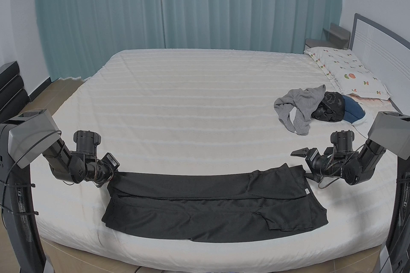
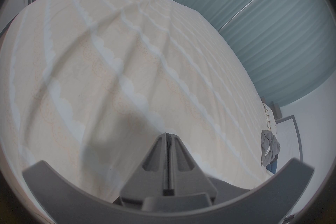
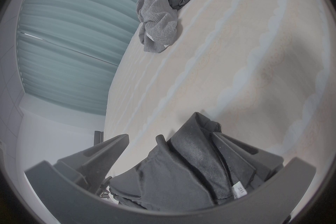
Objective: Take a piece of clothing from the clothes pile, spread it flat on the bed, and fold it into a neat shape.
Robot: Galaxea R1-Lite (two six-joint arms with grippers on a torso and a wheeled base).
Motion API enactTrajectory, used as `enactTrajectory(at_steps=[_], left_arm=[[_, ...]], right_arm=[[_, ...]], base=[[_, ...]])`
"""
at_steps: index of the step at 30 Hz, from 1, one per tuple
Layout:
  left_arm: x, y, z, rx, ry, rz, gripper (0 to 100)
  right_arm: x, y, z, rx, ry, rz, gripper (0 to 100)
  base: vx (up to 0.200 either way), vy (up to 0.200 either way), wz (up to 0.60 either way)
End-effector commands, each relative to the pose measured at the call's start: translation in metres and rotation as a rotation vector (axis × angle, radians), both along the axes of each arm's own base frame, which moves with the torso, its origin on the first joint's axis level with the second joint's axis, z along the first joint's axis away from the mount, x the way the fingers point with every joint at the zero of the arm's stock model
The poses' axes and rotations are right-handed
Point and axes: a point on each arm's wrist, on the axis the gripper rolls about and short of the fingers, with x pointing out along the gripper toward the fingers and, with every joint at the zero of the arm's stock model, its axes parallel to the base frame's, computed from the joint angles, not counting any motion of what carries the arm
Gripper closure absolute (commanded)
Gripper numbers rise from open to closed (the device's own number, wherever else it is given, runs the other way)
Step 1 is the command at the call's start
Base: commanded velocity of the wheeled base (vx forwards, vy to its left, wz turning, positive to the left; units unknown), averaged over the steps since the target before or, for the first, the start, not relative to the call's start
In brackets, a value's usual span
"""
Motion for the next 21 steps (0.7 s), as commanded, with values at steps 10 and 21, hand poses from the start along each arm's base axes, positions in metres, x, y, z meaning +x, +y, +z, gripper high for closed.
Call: enactTrajectory(at_steps=[10, 21], left_arm=[[0.0, 0.0, -0.001, -0.002, 0.003, 0.0, 100], [0.0, 0.0, -0.002, -0.002, 0.005, 0.0, 100]], right_arm=[[0.003, 0.0, -0.009, -0.004, 0.011, 0.001, 100], [0.003, -0.012, -0.005, -0.026, 0.0, -0.059, 100]], base=[[0.0, 0.0, 0.0], [0.0, 0.0, 0.0]])
